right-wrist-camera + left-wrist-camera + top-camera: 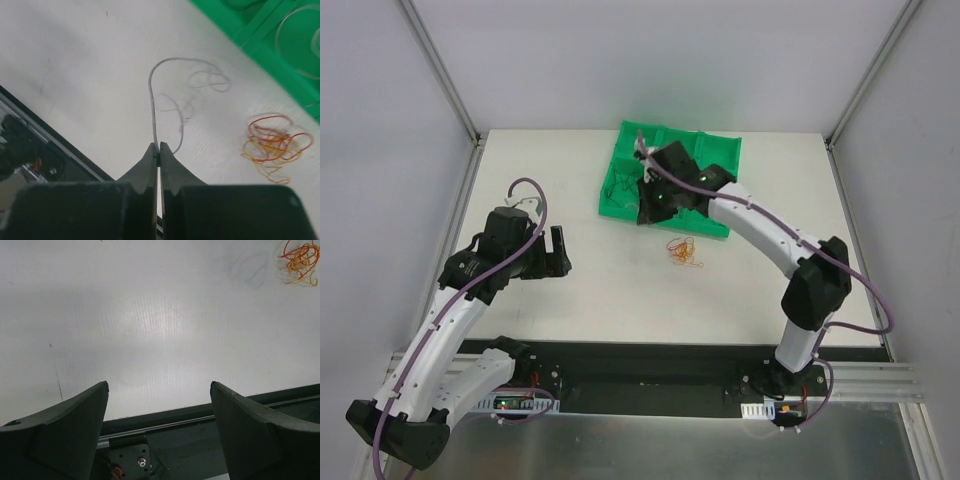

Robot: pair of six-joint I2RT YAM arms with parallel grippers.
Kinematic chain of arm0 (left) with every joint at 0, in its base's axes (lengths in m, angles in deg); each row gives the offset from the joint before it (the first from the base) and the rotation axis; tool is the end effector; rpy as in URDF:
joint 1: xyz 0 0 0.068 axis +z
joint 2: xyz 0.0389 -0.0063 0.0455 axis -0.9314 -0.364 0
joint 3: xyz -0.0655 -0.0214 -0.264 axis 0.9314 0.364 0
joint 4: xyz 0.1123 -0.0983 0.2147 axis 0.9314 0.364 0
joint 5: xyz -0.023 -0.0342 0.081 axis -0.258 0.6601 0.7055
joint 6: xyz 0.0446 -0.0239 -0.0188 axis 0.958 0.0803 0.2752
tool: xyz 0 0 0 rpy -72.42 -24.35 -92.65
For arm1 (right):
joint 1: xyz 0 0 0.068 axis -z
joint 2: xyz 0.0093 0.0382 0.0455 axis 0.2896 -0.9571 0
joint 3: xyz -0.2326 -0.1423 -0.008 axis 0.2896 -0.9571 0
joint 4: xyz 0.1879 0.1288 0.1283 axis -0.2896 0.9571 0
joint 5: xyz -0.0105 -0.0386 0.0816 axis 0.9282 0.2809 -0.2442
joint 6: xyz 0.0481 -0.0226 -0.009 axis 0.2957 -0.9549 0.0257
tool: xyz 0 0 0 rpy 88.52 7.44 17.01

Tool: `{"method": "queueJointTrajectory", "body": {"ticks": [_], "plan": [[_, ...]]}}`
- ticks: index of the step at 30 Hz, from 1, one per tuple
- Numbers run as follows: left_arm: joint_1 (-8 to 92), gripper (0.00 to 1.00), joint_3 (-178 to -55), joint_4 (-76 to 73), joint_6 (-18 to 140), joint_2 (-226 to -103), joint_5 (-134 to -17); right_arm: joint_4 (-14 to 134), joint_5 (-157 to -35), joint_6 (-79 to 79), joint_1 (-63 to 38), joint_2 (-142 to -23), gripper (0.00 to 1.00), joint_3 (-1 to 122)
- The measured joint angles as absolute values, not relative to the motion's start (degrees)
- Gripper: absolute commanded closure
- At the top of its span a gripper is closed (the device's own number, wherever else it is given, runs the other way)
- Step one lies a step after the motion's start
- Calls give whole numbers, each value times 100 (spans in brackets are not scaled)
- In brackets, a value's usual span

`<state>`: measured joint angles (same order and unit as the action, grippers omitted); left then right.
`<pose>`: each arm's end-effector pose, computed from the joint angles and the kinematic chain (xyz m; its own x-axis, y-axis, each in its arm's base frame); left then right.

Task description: Untangle the cables

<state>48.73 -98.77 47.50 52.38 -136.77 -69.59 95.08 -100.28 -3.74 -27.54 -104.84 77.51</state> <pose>0.1519 -0.0566 0.3252 -0.6996 -0.1138 -0.7054 0.1376 0.9473 -0.2892 0.2855 0.2894 0.3059 -0.5587 -0.4759 -0.6793 -0.7572 0.6268 0.1837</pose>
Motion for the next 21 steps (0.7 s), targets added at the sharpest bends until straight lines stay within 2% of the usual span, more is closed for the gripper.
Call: {"method": "queueJointTrajectory", "body": {"ticks": [6,12,21], "plan": [[4873,18,-9877,4697,5260,-13677,-6959,9884,-9459,-450,-2171,-10316,100,9211],[4873,19,-9877,4691,5286,-13675,-6959,10157,-8954,-675,-1677,-10727,100,10035],[4873,18,-9932,4693,5391,-13672,-6965,10181,-8550,-1182,-1329,-11892,100,10199]]}}
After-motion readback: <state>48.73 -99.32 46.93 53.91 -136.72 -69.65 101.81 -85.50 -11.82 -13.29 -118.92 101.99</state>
